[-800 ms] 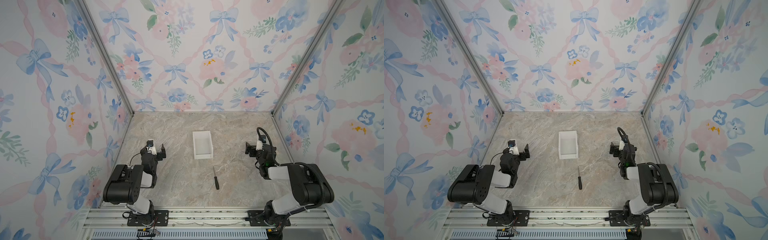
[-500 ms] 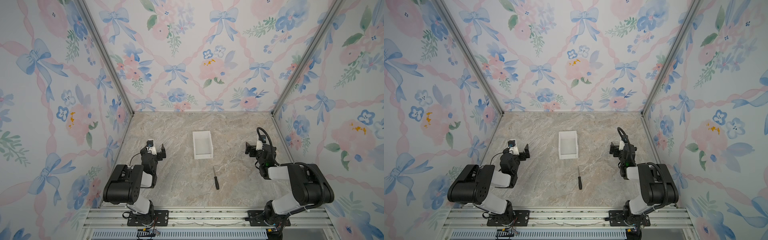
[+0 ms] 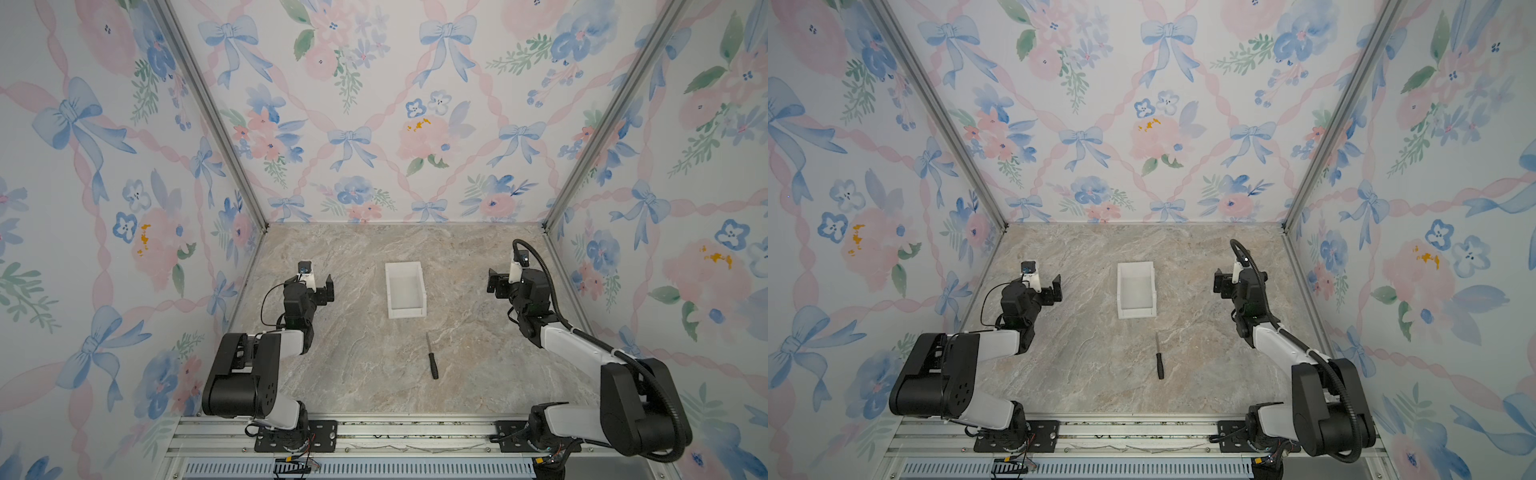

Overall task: Put the screwdriver in the bin
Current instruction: Pick up the screwdriver from the bottom-center of the table.

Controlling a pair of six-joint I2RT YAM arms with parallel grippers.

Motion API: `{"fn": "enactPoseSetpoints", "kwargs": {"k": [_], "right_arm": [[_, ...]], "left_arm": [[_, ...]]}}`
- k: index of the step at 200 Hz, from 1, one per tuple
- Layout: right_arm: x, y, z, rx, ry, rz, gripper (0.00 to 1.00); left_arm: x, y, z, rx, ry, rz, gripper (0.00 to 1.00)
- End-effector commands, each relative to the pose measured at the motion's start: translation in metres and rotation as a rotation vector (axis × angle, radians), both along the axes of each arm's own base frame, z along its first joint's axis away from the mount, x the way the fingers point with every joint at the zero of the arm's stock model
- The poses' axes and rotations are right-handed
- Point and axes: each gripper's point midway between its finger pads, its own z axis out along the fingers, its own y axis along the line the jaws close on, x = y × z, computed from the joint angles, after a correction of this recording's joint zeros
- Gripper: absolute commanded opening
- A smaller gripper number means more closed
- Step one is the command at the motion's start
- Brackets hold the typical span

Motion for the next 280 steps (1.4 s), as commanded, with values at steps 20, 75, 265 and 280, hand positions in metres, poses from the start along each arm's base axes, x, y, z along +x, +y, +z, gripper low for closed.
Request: {"fn": "enactPoseSetpoints", "kwargs": {"k": [20,75,265,280], "right_arm": [[-0.090,0.066,-0.025,0.025,0.390,0.117,0.97],[-0.210,0.139,-0.057,0.101,0.672,0.244,0.94],[-0.230,0.206,-0.169,0.015,1.005,0.221,0.55],[-0.231,0.203,-0.174,0.006,1.017,0.209,0.53]], "left_arm": [[-0.010,-0.024,0.019,0.099,0.360,-0.208,0.98],[-0.066,-0.054,0.059,0.095,0.442,-0.383,0.98],[-0.109,-0.087,0.060,0.063,0.466,-0.457,0.98],[-0.109,-0.088,0.059,0.058,0.473,-0.464,0.98]]}}
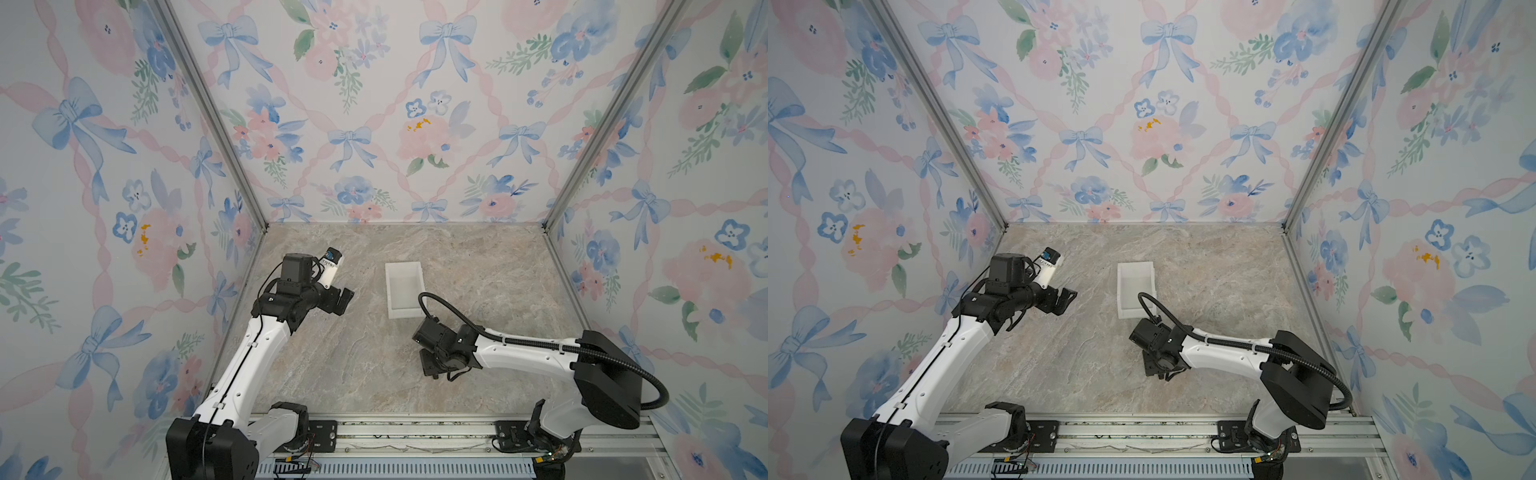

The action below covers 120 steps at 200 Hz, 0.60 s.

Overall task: Put the screwdriver in the bin
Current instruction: Pick up the screwdriver from the bottom-center of the table.

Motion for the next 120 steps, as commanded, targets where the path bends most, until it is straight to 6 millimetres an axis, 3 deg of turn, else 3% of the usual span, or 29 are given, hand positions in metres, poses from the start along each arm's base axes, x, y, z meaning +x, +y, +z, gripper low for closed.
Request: {"fn": "enactPoseSetpoints", "kwargs": {"k": [1,104,120], "right_arm": [[-0.005,-0.010,-0.015,-0.038,0.040,-0.025,0.53],[-0.012,-0.014,-0.031,-0.092,0.062,-0.005,0.38],[-0.012,-0.015,-0.030,-0.112,0.054,0.009,0.30]], "left_arm": [[-0.007,-0.004,-0.004,-0.022,0.030,-0.010,0.98],[-0.005,-0.004,-0.003,-0.025,0.029,0.000,0.98],[-0.005,-0.004,-0.001,-0.025,0.024,-0.002,0.98]]}}
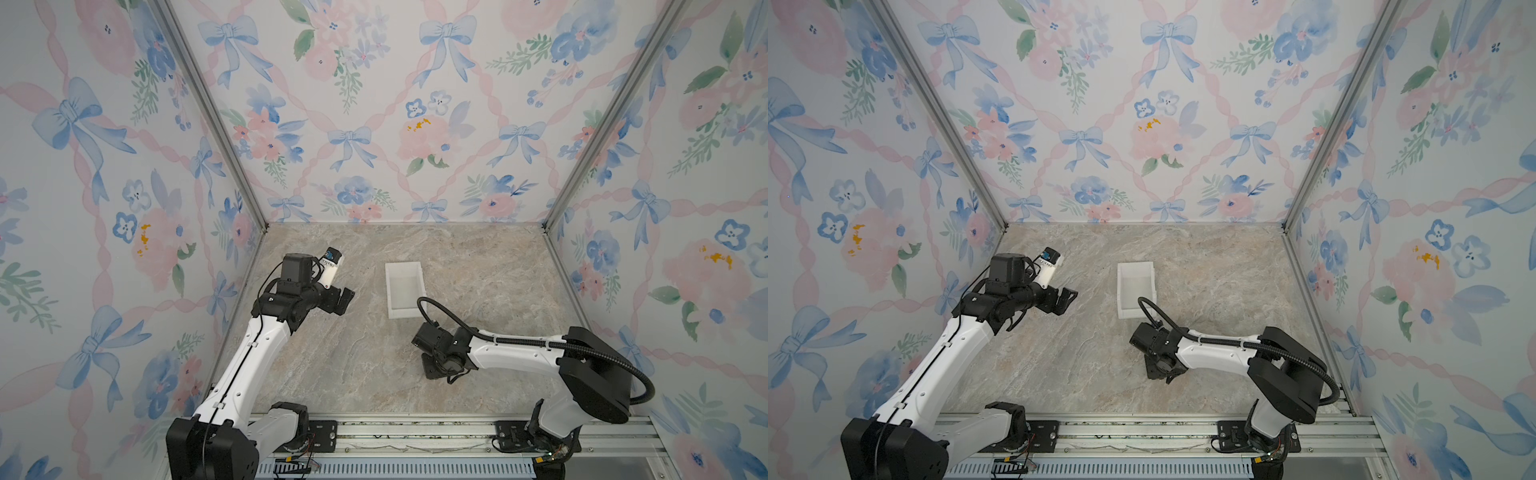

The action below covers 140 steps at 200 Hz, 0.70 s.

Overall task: Put the screwdriver in the bin
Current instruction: Pick up the screwdriver from the bottom-center of the table.

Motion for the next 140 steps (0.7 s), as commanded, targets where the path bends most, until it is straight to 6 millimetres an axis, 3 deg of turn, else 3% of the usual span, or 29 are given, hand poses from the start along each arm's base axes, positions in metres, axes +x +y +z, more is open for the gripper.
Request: {"fn": "enactPoseSetpoints", "kwargs": {"k": [1,59,140], "right_arm": [[-0.007,-0.008,-0.011,-0.065,0.023,0.014,0.30],[-0.001,-0.015,0.008,-0.074,-0.031,0.015,0.19],[0.012,-0.029,0.071,0.105,-0.041,-0.008,0.18]], "left_arm": [[-0.004,-0.002,-0.002,-0.007,0.019,-0.005,0.98],[0.001,-0.001,0.003,-0.002,0.008,-0.001,0.98],[0.009,0.001,0.006,0.031,-0.002,-0.004,0.98]]}}
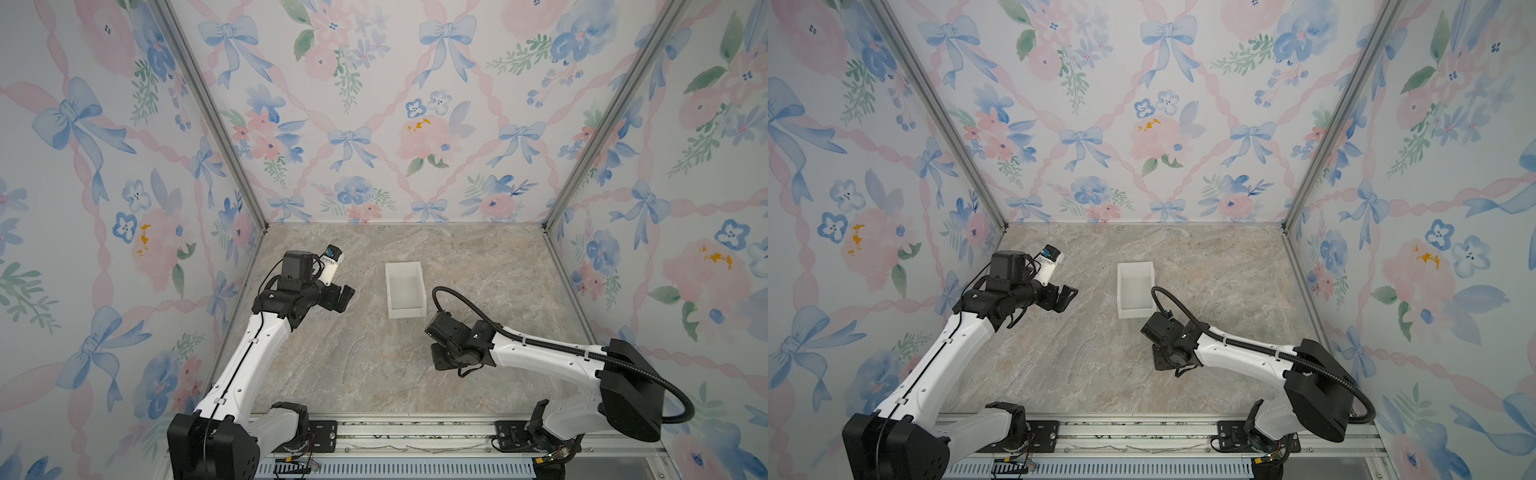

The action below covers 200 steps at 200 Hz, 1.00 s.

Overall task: Put the screwdriver in the bin
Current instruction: Pick up the screwdriver from the bottom-center of the table, then place the screwdriver into the bin.

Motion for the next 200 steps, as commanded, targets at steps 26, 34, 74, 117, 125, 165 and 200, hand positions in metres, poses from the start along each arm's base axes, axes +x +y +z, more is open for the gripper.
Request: {"fn": "enactPoseSetpoints", "kwargs": {"k": [26,34,74,117,125,165,200], "right_arm": [[0.008,-0.011,0.044,0.051,0.004,0.045,0.17],[0.012,-0.011,0.052,0.063,0.000,0.037,0.17],[0.039,-0.003,0.081,0.127,-0.022,0.081,0.18],[0.075,0.024,0.092,0.145,-0.024,0.139,0.18],[0.082,0.030,0.091,0.144,-0.022,0.146,0.18],[0.115,0.062,0.070,0.140,0.008,0.169,0.18],[0.137,0.081,0.050,0.127,0.024,0.168,0.18]], "left_arm": [[0.003,0.000,0.006,0.026,-0.013,-0.012,0.98],[0.003,0.000,0.009,0.023,-0.020,-0.016,0.98],[0.000,-0.003,0.016,0.014,-0.041,-0.031,0.98],[-0.006,-0.006,0.016,0.011,-0.047,-0.053,0.98],[-0.006,-0.006,0.017,0.014,-0.051,-0.054,0.98],[-0.009,-0.005,0.021,0.010,-0.065,-0.049,0.98],[-0.010,-0.004,0.023,0.015,-0.075,-0.042,0.98]]}}
